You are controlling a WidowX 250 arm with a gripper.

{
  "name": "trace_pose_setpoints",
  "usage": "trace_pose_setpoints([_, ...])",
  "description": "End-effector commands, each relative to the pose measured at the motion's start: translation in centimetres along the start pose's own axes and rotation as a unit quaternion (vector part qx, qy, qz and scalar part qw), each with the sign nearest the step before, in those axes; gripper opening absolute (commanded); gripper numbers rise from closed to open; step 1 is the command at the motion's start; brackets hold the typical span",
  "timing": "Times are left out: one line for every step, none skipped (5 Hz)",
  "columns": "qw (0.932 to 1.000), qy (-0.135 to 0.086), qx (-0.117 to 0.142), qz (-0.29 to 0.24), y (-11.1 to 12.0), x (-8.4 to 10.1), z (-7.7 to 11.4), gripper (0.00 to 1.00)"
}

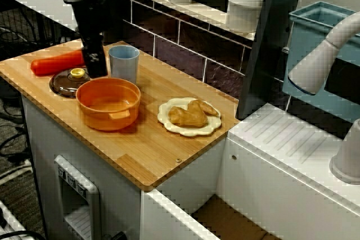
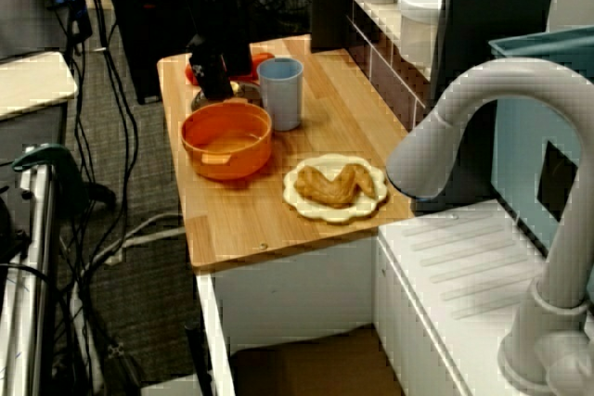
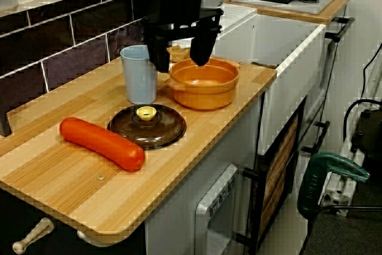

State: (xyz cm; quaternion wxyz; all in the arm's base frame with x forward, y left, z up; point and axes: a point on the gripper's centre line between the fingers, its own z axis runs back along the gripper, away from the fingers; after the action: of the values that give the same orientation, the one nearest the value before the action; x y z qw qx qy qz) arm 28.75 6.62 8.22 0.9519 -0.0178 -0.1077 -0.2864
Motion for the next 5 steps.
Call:
trace_pose_setpoints([0.9994, -0.005, 0.032, 0.012, -2.1, 3.1, 1.4, 1.0])
trace_pose_setpoints([0.9997, 0.004, 0.015, 0.017, -3.0, 4.4, 1.5, 1.0])
trace_pose_setpoints([0.9988, 0.005, 0.007, 0.048, -3.3, 5.5, 1.2, 1.0])
trace_pose_setpoints([0.9974, 0.005, 0.012, 0.071, -3.4, 6.8, 0.5, 1.0])
trace_pose_setpoints([0.9933, -0.014, 0.021, 0.112, -3.8, 7.7, -0.5, 1.0])
